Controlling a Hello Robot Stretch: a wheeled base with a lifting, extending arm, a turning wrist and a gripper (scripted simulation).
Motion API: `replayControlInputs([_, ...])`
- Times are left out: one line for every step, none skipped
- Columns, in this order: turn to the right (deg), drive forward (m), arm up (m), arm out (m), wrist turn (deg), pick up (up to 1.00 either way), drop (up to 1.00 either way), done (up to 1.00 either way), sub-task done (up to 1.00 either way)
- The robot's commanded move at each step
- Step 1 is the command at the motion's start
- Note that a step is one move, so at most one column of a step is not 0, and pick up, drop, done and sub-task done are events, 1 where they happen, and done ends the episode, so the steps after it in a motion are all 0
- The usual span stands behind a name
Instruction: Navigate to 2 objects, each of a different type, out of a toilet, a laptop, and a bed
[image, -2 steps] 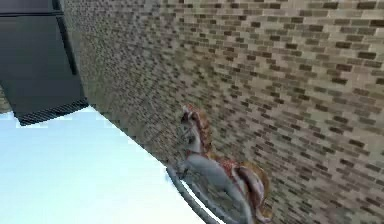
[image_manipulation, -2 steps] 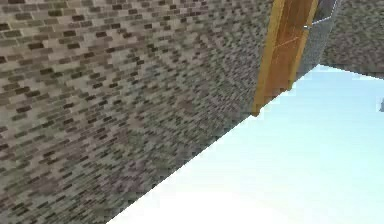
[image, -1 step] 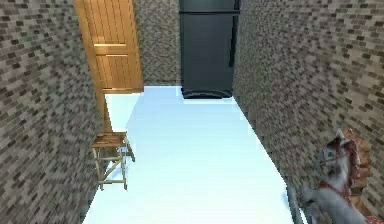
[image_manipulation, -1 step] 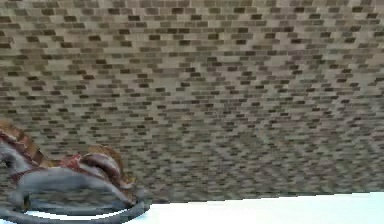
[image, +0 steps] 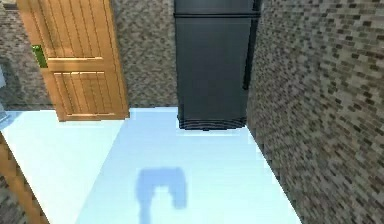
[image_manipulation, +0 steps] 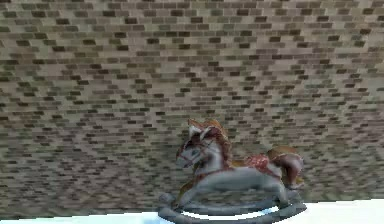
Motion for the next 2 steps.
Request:
replayControlInputs([-15.0, 0.00, 0.00, 0.00, 0.0, 0.00, 0.00, 0.00, 0.00])
replayControlInputs([0.0, 0.20, 0.00, 0.00, 0.0, 0.00, 0.00, 0.00, 0.00])
